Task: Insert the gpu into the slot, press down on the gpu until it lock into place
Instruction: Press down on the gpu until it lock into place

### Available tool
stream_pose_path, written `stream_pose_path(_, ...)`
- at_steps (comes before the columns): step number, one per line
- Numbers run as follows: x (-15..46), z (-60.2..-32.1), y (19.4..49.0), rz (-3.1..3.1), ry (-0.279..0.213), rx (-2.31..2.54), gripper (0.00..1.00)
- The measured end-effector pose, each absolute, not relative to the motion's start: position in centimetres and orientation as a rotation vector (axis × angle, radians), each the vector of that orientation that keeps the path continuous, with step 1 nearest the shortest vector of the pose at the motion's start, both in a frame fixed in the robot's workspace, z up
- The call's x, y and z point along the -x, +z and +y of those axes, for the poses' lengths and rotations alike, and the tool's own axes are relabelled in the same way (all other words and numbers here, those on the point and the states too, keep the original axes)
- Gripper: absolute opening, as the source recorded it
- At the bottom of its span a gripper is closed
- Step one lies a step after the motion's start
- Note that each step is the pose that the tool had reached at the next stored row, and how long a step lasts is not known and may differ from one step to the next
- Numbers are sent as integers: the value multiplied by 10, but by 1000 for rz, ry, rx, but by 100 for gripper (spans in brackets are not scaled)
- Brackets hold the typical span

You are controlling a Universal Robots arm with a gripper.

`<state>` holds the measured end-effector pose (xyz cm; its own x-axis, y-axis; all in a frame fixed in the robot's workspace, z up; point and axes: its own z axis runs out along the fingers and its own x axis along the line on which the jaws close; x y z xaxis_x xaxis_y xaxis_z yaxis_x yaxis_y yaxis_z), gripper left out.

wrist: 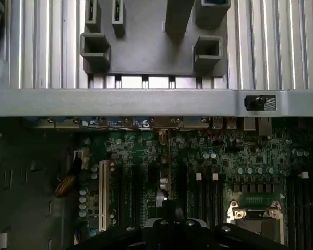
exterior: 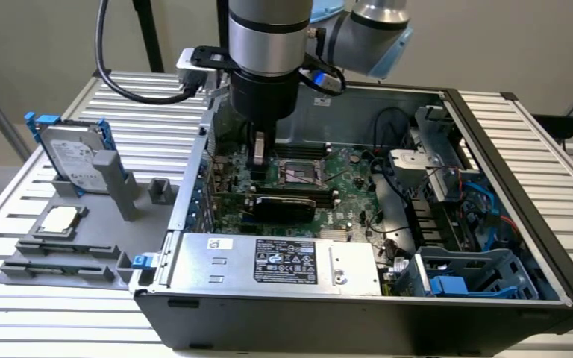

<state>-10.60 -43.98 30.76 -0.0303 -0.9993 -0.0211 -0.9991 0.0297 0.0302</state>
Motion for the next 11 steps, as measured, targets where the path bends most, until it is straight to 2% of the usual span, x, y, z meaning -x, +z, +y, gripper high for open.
stream_pose_path(3,102,-440,308,-2270,-19,-2203,11)
stream_pose_path(11,102,-440,308,-2270,-17,-2204,11)
